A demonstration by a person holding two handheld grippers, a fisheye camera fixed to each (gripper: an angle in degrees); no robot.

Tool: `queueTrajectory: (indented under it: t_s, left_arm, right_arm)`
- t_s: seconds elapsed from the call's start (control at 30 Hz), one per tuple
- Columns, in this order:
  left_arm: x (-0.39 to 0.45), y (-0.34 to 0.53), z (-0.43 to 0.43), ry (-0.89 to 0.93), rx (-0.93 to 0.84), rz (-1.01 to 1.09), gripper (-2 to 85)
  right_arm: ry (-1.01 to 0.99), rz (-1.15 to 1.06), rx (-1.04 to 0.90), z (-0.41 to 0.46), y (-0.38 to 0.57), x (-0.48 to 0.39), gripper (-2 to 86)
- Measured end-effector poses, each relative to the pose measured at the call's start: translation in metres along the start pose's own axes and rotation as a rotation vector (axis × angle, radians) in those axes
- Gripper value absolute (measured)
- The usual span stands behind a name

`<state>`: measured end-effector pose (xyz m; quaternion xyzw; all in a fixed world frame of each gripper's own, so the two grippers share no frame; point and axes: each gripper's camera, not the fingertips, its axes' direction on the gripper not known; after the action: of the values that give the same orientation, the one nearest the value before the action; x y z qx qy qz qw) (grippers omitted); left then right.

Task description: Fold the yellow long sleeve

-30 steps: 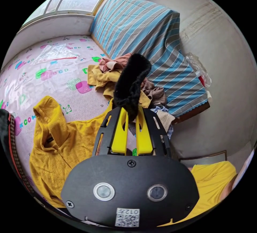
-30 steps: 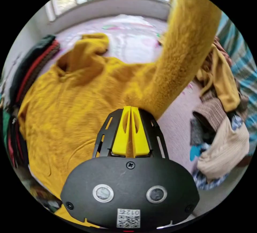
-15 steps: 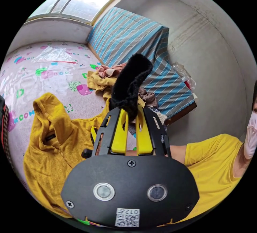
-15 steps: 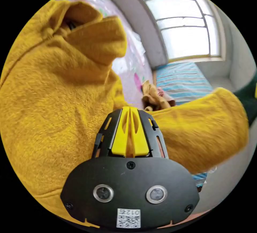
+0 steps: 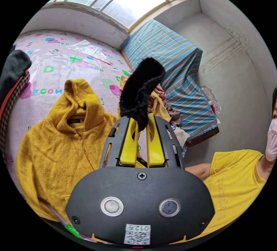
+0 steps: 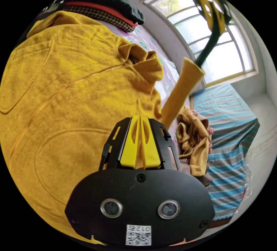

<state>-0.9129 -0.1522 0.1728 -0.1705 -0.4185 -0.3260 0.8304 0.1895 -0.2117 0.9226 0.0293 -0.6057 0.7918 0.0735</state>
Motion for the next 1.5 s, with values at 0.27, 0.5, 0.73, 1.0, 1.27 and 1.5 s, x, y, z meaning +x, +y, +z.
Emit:
queueTrajectory:
  t_s: [0.27,0.5,0.73,1.0,1.27,1.5]
  left_arm:
    - [-0.152,0.078,-0.017,-0.203,0.004,-0.397,7.6]
    - [-0.16,0.06,-0.023,-0.175,0.02,-0.277,7.8]
    - [-0.233,0.111,-0.032,-0.207,0.028,-0.679,6.5]
    - [-0.156,0.115,-0.041,-0.441,0.105,-0.472,1.2]
    - [-0.181,0.058,0.041,-0.691,-0.175,-0.486,0.3]
    - [-0.186,0.068,0.037,-0.548,-0.152,-0.496,0.2]
  right_arm:
    - [-0.151,0.165,-0.17,0.032,0.036,0.048,0.0]
    - [-0.389,0.454,-0.081,0.082,0.005,0.151,0.1]
    - [-0.709,0.717,-0.148,0.208,-0.045,0.22,0.1]
    - [-0.713,0.719,-0.1,0.223,-0.041,0.25,0.1]
    - [-0.685,0.736,-0.23,0.284,-0.068,0.268,0.0]
    - [-1.018,0.887,-0.328,0.331,-0.053,0.308,0.1]
